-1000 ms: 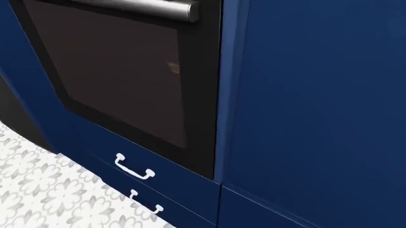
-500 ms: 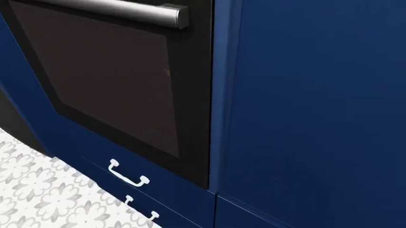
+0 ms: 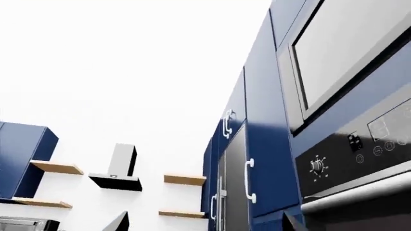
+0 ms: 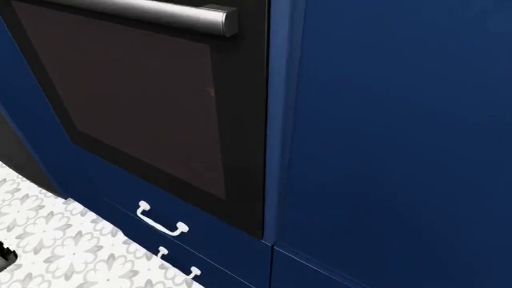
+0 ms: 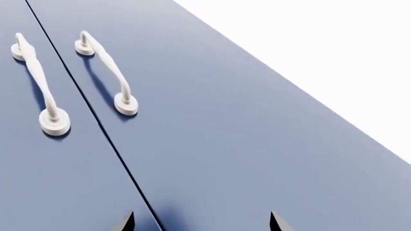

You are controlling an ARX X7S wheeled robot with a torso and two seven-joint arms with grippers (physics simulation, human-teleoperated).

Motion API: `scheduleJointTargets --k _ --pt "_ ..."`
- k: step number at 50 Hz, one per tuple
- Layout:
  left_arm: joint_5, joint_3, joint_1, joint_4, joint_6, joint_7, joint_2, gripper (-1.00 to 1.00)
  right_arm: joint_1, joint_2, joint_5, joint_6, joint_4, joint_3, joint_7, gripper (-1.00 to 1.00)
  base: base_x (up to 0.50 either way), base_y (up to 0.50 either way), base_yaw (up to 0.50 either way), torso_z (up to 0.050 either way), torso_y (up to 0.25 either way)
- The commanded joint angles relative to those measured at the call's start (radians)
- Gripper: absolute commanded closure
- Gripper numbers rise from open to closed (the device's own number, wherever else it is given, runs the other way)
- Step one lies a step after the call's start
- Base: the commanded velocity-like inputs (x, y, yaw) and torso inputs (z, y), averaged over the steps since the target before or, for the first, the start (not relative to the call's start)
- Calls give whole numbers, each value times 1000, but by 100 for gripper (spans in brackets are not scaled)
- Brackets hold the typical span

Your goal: Open the oven door

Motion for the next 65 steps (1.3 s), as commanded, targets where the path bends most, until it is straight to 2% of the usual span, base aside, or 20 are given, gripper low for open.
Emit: scheduleJointTargets --k 1,9,11,29,33,37,38,40,44,54,65 --pt "68 73 39 -131 149 31 -59 -100 -2 2 -9 -16 2 -4 -1 -100 0 0 0 0 0" --pt "59 88 50 -148 186 34 -74 -100 -7 2 -17 -42 9 -6 -5 -100 0 0 0 0 0" --pt "57 64 37 -149 232 -6 -65 -100 -5 5 -21 -42 8 -5 -5 -100 0 0 0 0 0" --pt "58 66 38 -150 231 -11 -68 -100 -8 9 -22 -44 8 -7 1 -100 0 0 0 0 0" --pt "83 142 9 -154 123 87 -97 -100 -6 9 -22 -45 8 -8 4 -100 0 0 0 0 0" --pt "92 244 -33 -188 115 193 -151 -100 -6 11 -20 -41 6 -7 6 -100 0 0 0 0 0" --pt "130 273 -52 -179 49 248 -160 -100 -6 12 -19 -40 6 -7 7 -100 0 0 0 0 0" --pt "114 299 -65 -196 90 262 -178 -100 -5 14 -18 -40 8 -9 7 -100 0 0 0 0 0" --pt "97 360 -98 -224 66 336 -201 -100 -7 14 -16 -38 6 -8 9 -100 0 0 0 0 0" --pt "123 403 -144 -209 58 401 -239 -100 -16 14 -13 -46 6 -12 9 -100 0 0 0 0 0" --pt "108 440 -236 -170 -18 544 -321 -100 -12 18 -14 -47 14 -17 10 -100 0 0 0 0 0"
